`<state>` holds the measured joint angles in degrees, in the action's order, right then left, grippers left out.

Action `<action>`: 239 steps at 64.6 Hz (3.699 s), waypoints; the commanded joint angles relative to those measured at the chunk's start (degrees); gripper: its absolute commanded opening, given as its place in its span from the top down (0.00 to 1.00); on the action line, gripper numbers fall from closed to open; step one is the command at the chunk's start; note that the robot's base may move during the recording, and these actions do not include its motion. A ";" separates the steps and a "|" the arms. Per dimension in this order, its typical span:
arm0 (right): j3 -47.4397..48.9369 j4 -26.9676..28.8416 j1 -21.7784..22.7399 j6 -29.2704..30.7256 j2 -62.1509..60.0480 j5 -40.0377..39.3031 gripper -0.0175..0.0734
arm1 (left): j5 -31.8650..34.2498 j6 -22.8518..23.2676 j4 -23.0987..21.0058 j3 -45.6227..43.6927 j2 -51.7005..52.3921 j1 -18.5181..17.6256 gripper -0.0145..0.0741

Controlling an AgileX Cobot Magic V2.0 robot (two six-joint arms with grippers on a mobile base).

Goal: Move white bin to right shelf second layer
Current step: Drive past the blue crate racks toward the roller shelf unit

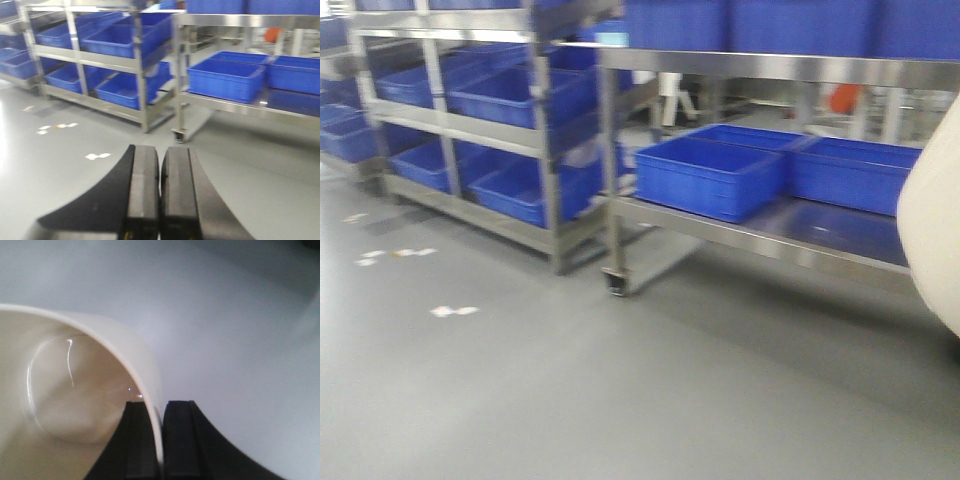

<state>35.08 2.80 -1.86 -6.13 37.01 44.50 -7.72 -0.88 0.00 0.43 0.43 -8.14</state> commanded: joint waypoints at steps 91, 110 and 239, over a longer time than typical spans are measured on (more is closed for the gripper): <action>1.79 0.59 0.30 0.22 -0.08 -4.67 0.76 | 4.98 0.17 0.00 2.11 0.87 -0.20 0.74; 1.79 0.59 0.30 0.22 -0.08 -4.67 0.76 | 4.98 0.17 0.00 2.11 0.87 -0.20 0.74; 1.79 0.59 0.30 0.22 -0.08 -4.67 0.76 | 4.98 0.17 0.00 2.11 0.87 -0.20 0.74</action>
<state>35.08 2.91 -1.86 -6.13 37.01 44.50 -7.72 -0.88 0.00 0.43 0.43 -8.14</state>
